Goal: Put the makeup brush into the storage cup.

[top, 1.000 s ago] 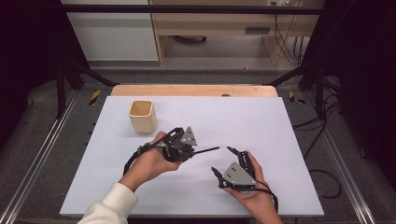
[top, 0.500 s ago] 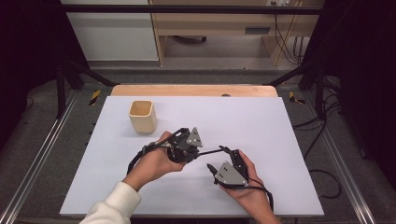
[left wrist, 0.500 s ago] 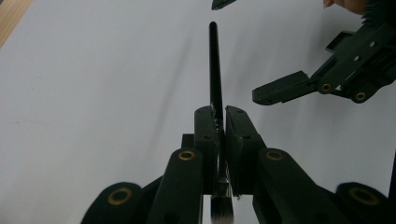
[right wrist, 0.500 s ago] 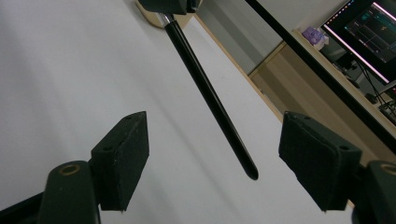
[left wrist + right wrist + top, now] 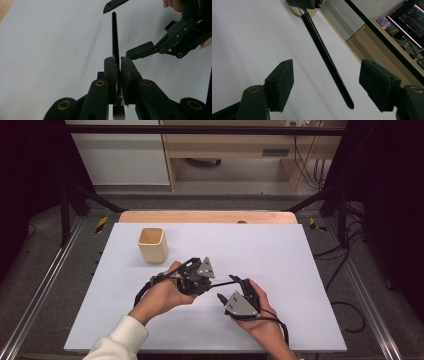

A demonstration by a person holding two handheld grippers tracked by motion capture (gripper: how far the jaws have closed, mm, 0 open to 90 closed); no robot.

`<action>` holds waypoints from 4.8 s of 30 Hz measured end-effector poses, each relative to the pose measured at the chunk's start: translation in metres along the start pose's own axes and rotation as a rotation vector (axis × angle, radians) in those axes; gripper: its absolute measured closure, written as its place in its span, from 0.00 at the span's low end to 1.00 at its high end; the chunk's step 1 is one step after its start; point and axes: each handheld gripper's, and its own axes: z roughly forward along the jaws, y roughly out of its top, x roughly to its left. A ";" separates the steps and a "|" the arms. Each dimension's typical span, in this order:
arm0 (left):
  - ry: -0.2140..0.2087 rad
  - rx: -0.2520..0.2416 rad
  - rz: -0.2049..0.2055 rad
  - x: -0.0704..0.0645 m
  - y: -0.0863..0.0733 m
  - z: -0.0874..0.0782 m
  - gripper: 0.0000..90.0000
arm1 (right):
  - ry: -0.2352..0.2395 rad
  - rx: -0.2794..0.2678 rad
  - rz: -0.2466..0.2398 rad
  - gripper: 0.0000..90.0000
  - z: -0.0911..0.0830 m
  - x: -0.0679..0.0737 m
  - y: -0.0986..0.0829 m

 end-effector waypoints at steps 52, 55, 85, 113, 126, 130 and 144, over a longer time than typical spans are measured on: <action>-0.032 -0.002 -0.005 -0.002 -0.012 0.002 0.93 | 0.047 0.013 -0.062 0.63 0.011 0.010 0.002; -0.036 0.000 -0.006 -0.002 -0.012 0.002 0.93 | 0.053 0.010 -0.061 0.64 0.011 0.010 0.002; -0.052 0.011 -0.009 -0.003 -0.014 0.003 0.93 | 0.112 -0.002 -0.100 0.88 0.010 0.012 0.002; 0.128 -0.236 -0.084 0.014 -0.022 -0.031 0.41 | 0.122 0.014 -0.096 0.93 0.009 0.010 -0.001; 0.245 -0.470 -0.193 0.024 -0.043 -0.052 0.10 | 0.115 0.012 -0.038 0.93 0.008 0.005 -0.003; 0.239 -0.490 -0.210 0.023 -0.051 -0.050 0.05 | 0.121 0.008 -0.004 0.93 0.008 0.004 -0.003; 0.223 -0.568 -0.232 0.002 -0.073 -0.023 0.04 | 0.141 -0.078 0.222 0.93 0.007 -0.007 0.001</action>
